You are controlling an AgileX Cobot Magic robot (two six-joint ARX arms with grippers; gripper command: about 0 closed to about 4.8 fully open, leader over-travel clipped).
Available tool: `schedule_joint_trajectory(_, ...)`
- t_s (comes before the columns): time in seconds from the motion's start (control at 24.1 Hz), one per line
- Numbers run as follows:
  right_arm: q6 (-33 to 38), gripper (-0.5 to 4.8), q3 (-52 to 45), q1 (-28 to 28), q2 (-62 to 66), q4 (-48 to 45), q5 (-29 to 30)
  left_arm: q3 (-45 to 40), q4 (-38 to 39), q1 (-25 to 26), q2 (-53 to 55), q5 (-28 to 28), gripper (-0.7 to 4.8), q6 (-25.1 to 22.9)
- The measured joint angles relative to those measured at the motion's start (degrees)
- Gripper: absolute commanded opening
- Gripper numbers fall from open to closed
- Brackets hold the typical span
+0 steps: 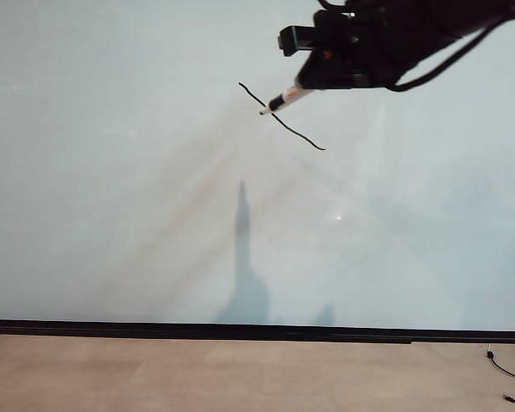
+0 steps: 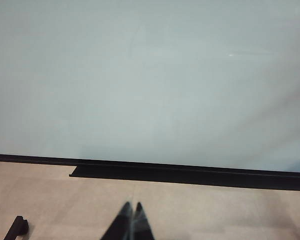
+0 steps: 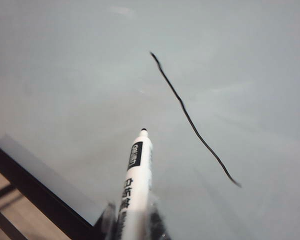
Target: Pick up the pen on the shelf to the right of the whiteboard and draw a cross mark.
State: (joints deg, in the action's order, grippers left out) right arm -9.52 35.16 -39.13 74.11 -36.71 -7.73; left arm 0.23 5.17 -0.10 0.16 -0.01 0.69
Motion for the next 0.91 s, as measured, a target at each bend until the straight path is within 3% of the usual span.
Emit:
schedule_joint_trajectory(0.33, -5.29, -0.05, 5.09, 2.23, 4.81, 5.22, 3.8, 0.0, 0.0, 0.0, 0.02, 0.0, -0.04, 0.02)
schedule_joint_trajectory(0.91, -6.86, -0.05, 10.29, 5.79, 11.43, 5.77, 13.79, 0.0, 0.0, 0.0, 0.02, -0.02, -0.04, 0.02)
